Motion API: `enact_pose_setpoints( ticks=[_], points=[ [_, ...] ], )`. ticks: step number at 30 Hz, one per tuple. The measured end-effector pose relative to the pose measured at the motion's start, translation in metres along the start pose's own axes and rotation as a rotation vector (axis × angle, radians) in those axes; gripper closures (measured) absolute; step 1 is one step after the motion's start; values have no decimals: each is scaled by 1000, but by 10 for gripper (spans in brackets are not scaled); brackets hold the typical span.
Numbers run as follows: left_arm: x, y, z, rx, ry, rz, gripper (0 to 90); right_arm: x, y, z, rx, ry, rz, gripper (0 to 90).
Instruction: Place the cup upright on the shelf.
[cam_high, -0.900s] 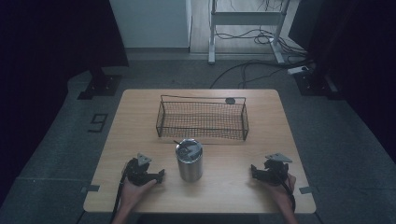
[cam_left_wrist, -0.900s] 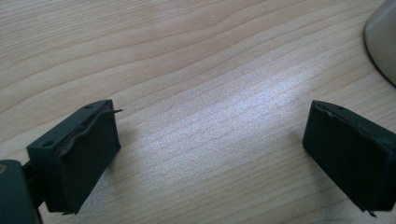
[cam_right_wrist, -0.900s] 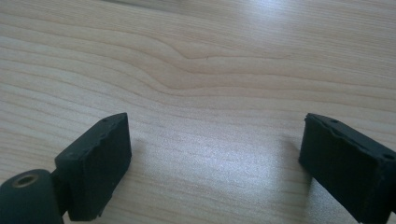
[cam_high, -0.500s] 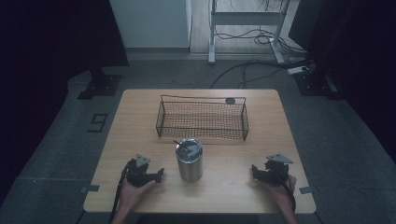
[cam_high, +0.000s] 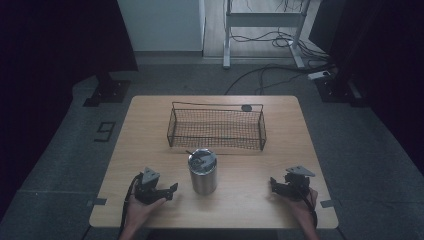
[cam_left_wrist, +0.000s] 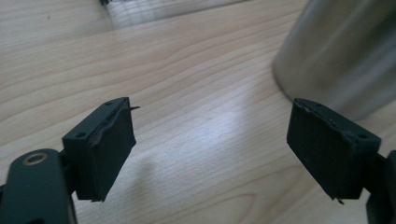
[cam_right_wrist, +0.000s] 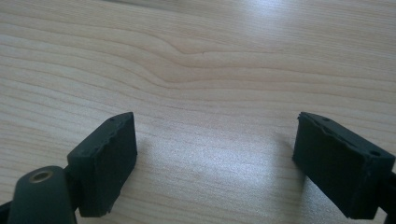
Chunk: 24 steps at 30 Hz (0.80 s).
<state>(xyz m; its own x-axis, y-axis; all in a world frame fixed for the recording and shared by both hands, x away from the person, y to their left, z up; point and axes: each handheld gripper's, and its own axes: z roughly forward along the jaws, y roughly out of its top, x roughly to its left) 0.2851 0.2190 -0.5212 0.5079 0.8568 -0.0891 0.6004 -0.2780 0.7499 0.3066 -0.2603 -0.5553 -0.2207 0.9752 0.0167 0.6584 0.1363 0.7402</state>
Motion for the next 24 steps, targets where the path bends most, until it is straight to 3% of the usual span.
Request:
enact_pose_setpoints(
  ticks=[4,13,24],
  points=[
    [-2,2,-7,-24,-31,-8,146,0,0,0,0,0,0,132],
    [-12,8,-22,-58,-100,24,101,0,0,0,0,-4,0,133],
    [-30,13,-27,-75,-130,71,52,0,0,0,0,-4,0,134]
  ],
)
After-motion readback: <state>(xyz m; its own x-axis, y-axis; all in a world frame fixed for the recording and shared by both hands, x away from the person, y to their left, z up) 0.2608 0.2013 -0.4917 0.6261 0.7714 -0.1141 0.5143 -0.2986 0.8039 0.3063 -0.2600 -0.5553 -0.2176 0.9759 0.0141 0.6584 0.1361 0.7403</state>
